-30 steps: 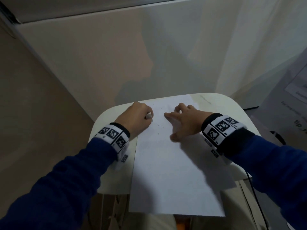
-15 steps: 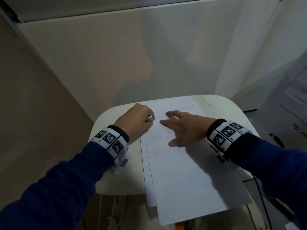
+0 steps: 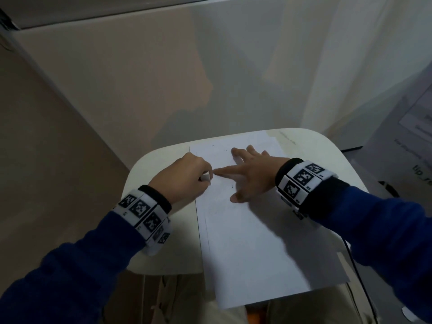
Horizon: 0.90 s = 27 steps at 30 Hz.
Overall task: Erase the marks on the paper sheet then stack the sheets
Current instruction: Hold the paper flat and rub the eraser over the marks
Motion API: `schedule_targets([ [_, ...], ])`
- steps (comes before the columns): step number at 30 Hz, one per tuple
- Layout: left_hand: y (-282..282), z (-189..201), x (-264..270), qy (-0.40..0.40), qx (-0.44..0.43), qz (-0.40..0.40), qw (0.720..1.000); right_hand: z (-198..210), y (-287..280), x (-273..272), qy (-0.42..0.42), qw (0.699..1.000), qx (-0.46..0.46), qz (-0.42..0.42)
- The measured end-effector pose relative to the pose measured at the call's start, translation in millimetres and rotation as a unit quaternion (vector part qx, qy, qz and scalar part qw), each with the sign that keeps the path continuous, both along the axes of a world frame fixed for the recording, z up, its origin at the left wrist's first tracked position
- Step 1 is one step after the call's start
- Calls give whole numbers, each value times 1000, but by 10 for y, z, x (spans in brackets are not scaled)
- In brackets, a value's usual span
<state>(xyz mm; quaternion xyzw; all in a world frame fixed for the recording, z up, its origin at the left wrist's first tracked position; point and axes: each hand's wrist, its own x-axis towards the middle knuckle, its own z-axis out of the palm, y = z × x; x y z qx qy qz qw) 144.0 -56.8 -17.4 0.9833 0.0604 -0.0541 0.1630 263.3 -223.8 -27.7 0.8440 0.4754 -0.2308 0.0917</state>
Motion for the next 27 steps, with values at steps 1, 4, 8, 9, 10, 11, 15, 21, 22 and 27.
schedule_targets([
  [1, -2, 15, 27, -10, 4, 5, 1000, -12, 3, -11, -3, 1000, 1, -2],
  [4, -4, 21, 29, -17, 1, 18, 1000, -45, 19, -23, -3, 1000, 0, -12],
  [8, -61, -23, -149, 12, -18, -1, 1000, -54, 19, -23, -2, 1000, -5, -18],
  [9, -75, -25, -175, 15, -19, -7, 1000, -55, 18, -22, -2, 1000, -5, -17],
  [10, -86, -15, -177, 15, -20, -9, 1000, -57, 19, -20, -3, 1000, -5, -17],
  [11, -86, -1, -156, 10, -19, -8, 1000, -55, 19, -17, -2, 1000, -4, -18],
  [15, -59, 36, -27, -14, -8, 15, 1000, -51, 26, -23, -3, 1000, -5, -21],
  [21, -125, -12, -187, 19, -12, -10, 1000, -67, 36, -29, -12, 1000, -2, -22],
  [22, -137, -20, -227, 26, -15, -14, 999, -68, 31, -29, -11, 1000, -2, -22],
  [27, -120, 21, -89, -6, -4, 1, 1000, -67, 18, -25, -15, 999, -2, -28],
])
